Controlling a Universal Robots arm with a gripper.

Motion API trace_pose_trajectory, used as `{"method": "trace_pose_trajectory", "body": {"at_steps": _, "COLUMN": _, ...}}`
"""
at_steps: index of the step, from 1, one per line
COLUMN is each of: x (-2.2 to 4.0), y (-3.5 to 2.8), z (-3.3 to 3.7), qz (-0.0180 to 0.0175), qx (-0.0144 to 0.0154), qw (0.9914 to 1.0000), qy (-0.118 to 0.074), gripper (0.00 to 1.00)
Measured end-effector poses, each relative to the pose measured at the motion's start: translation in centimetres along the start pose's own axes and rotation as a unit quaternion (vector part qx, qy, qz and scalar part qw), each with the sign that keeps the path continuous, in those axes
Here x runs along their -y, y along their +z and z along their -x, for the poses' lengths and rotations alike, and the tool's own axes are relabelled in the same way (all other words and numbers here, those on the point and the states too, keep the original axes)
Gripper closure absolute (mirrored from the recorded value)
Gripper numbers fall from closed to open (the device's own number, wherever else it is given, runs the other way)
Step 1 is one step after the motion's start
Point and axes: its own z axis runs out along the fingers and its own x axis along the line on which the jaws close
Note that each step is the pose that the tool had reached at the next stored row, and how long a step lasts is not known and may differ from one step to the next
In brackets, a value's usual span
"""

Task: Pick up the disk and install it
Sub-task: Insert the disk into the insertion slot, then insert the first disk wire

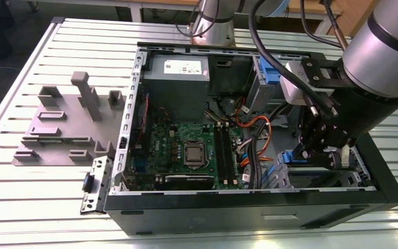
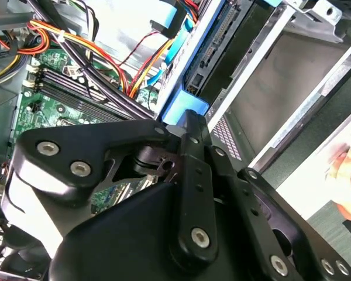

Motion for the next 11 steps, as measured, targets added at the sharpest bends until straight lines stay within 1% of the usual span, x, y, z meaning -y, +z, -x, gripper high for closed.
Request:
{"method": "trace_pose_trajectory", "body": {"at_steps": 2, "x": 0.00, "y": -0.01, "z": 0.00, "qz": 0.0000, "qx": 0.0001, "qw": 1.00000, "qy": 0.000, "gripper": 0.89}}
{"method": "trace_pose_trajectory", "body": {"at_steps": 11, "x": 0.00, "y": -0.13, "z": 0.00, "qz": 0.0000, "qx": 0.0000, "qw": 1.00000, "qy": 0.000, "gripper": 0.89}}
